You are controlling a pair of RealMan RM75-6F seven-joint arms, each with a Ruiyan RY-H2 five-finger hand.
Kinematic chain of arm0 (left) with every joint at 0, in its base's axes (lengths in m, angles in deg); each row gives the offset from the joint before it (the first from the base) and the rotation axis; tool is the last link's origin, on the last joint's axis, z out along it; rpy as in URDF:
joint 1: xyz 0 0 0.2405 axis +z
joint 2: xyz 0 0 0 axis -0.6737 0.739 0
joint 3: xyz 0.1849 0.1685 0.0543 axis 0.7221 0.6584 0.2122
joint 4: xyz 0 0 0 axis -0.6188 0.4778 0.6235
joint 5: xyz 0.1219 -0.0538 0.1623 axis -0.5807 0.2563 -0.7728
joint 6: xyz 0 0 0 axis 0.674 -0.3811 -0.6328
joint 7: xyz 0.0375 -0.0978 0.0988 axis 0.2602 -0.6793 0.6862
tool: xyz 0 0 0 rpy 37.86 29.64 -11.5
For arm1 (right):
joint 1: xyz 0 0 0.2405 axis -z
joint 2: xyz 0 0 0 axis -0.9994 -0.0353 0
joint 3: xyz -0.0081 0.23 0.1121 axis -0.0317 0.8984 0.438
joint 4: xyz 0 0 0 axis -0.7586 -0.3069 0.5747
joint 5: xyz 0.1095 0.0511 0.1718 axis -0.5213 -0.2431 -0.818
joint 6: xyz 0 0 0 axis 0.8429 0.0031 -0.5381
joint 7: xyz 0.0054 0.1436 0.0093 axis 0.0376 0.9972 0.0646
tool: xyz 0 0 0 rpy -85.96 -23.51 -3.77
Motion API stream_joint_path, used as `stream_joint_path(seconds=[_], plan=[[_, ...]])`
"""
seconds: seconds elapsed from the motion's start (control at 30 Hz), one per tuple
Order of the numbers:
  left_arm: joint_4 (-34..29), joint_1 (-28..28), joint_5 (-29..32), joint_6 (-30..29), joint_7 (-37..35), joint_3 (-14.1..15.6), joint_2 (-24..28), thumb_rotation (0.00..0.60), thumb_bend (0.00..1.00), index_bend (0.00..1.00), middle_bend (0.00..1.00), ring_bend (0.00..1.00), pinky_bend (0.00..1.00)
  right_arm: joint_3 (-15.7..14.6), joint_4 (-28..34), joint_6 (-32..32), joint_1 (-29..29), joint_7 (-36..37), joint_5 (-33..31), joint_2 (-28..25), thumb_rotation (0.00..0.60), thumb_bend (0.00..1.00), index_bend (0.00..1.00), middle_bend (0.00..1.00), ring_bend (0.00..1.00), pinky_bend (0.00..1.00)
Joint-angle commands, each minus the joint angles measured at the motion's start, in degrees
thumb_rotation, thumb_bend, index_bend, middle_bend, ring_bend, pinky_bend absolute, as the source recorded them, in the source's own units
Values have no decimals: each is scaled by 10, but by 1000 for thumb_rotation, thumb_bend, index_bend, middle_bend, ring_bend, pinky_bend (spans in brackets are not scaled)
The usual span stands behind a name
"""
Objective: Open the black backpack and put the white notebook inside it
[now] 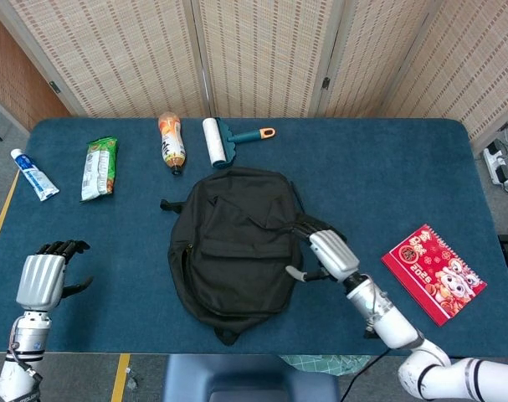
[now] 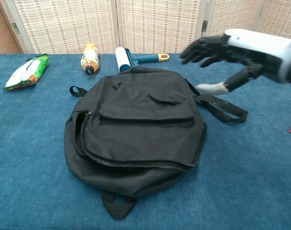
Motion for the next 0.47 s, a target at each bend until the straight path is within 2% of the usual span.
stream_joint_path(seconds=[0.03, 0.2, 0.37, 0.47], plan=[[9, 11, 20, 6, 12, -9, 15, 600, 74, 416, 466, 426, 438, -42, 7, 115, 88, -133, -6, -63, 600, 348, 237, 250, 166, 178], [12, 32, 35, 10, 5, -6, 31, 600, 73, 384, 421, 363, 357, -63, -22, 200, 151, -160, 6, -90, 600, 341, 144, 182, 121, 178], [1, 62, 24, -21, 2, 4, 39, 600, 72, 367, 402, 341, 323, -79, -47, 262, 208, -128, 15, -108, 600, 338, 75, 148, 101, 178], [-9, 79, 12, -43, 1, 9, 42, 600, 72, 366, 401, 341, 317, -88, -56, 296, 238, -101, 25, -116, 600, 338, 67, 144, 101, 178]])
